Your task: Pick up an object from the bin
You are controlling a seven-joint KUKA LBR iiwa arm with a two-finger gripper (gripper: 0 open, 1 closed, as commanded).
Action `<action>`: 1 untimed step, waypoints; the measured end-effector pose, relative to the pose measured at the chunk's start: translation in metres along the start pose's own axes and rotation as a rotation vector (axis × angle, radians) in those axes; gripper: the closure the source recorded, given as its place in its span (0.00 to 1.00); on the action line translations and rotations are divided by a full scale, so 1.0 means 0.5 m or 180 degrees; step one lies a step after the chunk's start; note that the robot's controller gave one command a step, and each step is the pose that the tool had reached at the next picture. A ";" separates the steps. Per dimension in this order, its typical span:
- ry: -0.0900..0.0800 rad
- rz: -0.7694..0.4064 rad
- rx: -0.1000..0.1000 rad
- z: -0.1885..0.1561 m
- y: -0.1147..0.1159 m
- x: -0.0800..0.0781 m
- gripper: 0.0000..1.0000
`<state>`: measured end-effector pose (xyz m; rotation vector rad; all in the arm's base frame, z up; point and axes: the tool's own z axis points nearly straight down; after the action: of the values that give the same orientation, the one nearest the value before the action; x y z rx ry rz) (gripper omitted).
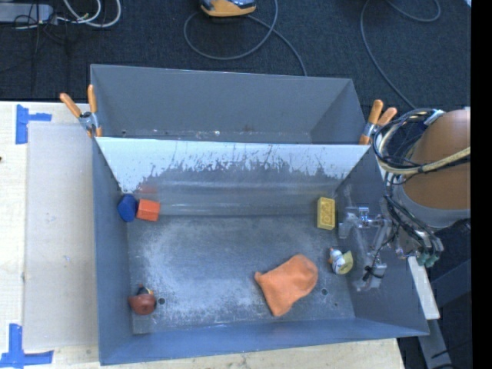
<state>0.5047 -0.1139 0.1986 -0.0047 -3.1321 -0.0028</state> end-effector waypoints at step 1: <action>-0.0024 -0.0011 0.0004 -0.008 0.001 -0.003 0.00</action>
Offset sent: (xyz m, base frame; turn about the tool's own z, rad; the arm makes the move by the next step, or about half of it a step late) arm -0.0314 0.0546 -0.1083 -0.1695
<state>0.5063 -0.1134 0.2027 0.0007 -3.1396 -0.0009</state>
